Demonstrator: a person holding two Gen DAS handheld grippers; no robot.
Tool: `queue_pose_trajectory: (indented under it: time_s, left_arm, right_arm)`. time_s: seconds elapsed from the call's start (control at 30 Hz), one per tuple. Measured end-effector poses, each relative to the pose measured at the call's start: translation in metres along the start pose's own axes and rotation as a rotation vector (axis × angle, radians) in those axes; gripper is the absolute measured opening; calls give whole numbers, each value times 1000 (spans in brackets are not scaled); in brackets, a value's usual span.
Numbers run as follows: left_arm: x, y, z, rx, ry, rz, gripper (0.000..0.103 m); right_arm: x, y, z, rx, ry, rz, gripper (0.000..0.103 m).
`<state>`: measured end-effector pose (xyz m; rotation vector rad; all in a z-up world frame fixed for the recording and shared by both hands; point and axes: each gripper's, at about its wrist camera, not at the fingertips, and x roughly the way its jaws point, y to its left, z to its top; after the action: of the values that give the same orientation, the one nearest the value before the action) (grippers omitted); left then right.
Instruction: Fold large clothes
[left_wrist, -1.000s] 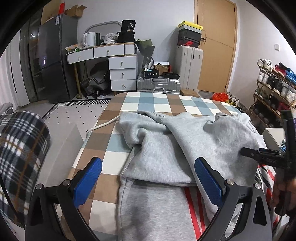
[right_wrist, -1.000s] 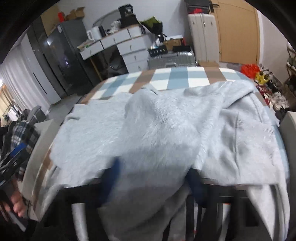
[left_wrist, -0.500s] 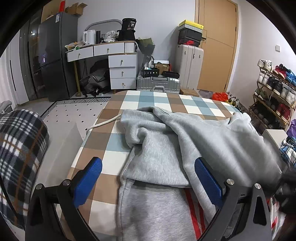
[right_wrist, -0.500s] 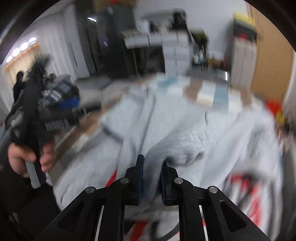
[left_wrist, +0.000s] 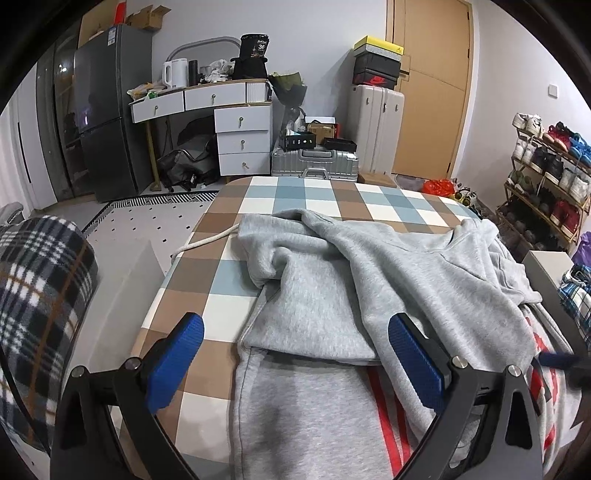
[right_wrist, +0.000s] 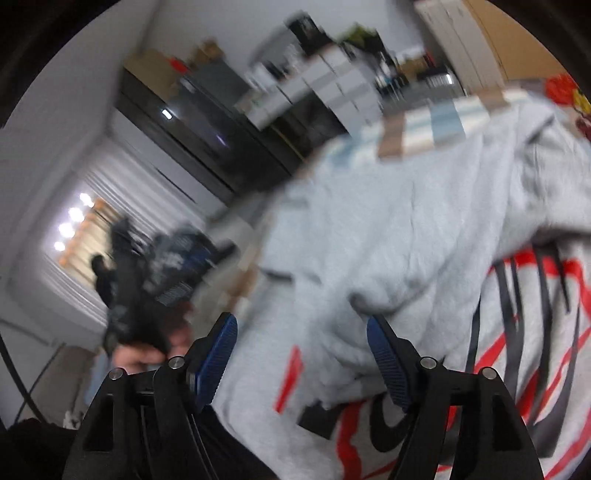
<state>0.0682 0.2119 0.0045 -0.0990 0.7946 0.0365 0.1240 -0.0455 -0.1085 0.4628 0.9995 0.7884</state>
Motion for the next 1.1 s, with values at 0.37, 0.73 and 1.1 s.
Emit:
queue_pose_trajectory:
  time_s: [0.37,0.73,1.1]
  left_arm:
    - [1,-11,-2,14,0,0,98]
    - [11,-16,-3,65,36,15,98]
    - [55,15,16,-31,211,25,98]
  right_arm:
    - [64,-51,26,211,34,33,88]
    - [37,-52,22,232,62,-37,82]
    - [2,-124,86,15,141,-711,103]
